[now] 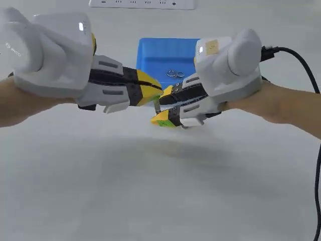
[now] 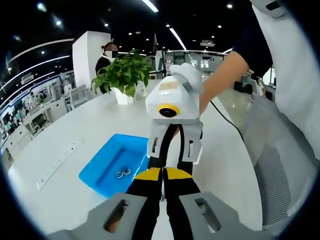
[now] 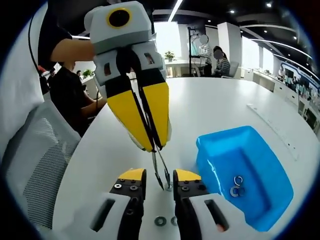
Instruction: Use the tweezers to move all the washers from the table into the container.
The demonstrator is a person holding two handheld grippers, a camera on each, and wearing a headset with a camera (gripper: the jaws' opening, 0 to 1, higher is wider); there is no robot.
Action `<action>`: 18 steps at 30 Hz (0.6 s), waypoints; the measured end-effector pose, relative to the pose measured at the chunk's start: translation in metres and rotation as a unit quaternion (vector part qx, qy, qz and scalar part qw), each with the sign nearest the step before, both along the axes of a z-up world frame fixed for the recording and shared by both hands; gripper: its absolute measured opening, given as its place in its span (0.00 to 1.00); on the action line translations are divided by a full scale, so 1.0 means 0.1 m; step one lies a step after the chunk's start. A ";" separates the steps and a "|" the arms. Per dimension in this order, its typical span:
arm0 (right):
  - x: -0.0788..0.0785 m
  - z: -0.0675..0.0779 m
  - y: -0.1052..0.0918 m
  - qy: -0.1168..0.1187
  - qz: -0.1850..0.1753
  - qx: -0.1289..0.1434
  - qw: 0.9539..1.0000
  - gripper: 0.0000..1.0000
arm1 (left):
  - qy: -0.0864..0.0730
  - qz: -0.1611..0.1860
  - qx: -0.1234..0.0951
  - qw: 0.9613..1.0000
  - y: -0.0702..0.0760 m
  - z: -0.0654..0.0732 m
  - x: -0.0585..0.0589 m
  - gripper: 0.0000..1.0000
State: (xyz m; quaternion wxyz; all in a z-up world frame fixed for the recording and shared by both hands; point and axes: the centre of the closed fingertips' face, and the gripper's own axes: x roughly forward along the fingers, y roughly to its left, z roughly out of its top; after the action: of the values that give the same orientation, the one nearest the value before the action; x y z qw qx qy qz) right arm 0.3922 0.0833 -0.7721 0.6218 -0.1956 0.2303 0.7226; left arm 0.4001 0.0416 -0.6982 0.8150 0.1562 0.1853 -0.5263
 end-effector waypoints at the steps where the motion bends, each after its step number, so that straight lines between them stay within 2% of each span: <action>1: -0.01 -0.01 0.00 0.000 0.003 -0.002 1.000 0.20 | 0.001 0.000 -0.001 1.000 0.00 0.00 0.00 0.04; 4: -0.02 -0.08 -0.03 -0.010 0.017 -0.019 1.000 0.19 | 0.000 -0.001 0.001 1.000 0.01 -0.01 0.01 0.05; 8: 0.01 -0.05 -0.01 -0.005 0.011 -0.012 1.000 0.16 | 0.000 -0.001 0.001 1.000 0.01 -0.02 0.02 0.05; 11: 0.02 -0.04 -0.01 -0.010 0.015 -0.011 1.000 0.12 | 0.001 0.000 0.002 1.000 0.01 -0.02 0.02 0.05; 16: 0.01 -0.05 -0.01 -0.041 0.025 -0.017 0.999 0.11 | 0.002 0.003 0.003 1.000 0.02 -0.03 0.03 0.05; 18: 0.01 -0.05 -0.01 -0.046 0.023 -0.014 0.999 0.10 | 0.002 0.004 0.003 1.000 0.00 -0.03 0.02 0.05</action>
State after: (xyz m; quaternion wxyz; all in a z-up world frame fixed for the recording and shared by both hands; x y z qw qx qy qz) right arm 0.3932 0.0818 -0.7770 0.6121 -0.2428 0.2067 0.7237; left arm 0.4020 0.0418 -0.7007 0.8162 0.1567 0.1891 -0.5230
